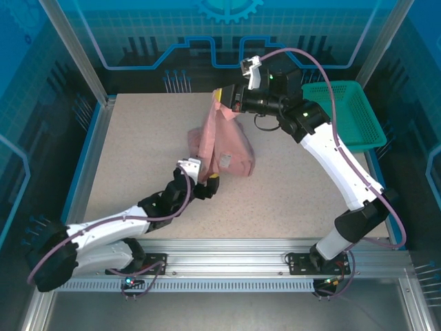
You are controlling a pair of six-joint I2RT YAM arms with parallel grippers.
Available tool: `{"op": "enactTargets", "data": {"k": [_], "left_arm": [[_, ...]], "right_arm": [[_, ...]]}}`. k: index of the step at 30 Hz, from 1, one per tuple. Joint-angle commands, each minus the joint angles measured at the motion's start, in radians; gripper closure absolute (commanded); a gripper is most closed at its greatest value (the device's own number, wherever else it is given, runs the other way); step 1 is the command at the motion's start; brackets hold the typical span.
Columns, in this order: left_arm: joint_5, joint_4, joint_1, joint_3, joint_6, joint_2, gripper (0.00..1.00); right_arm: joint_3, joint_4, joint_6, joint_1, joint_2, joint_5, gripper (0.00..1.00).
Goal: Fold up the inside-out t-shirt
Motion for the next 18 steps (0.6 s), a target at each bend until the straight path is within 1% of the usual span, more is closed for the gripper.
{"op": "enactTargets", "data": {"k": [1,4,6,9,11,16,18], "left_arm": [[0.069,-0.067,0.028,0.004,0.050,-0.018,0.07],[0.092,-0.056,0.053,0.037,0.065,0.028,0.07],[0.106,-0.032,0.070,0.060,0.073,0.075,0.09],[0.082,-0.011,0.107,0.093,0.077,0.138,0.20],[0.101,0.006,0.142,0.099,0.081,0.143,0.25],[0.154,0.020,0.191,0.103,0.123,0.114,0.26],[0.182,0.019,0.212,0.103,0.126,0.108,0.32]], "right_arm": [[0.026,0.033,0.020,0.002,0.006,-0.016,0.94],[0.028,0.031,0.021,0.001,0.012,-0.021,0.94],[0.030,0.032,0.021,0.002,0.014,-0.026,0.94],[0.038,0.032,0.021,0.000,0.016,-0.028,0.94],[0.045,0.018,0.016,0.000,0.018,-0.027,0.94],[0.039,0.013,0.011,-0.004,0.015,-0.030,0.94],[0.034,0.019,0.014,-0.003,0.014,-0.030,0.94]]}}
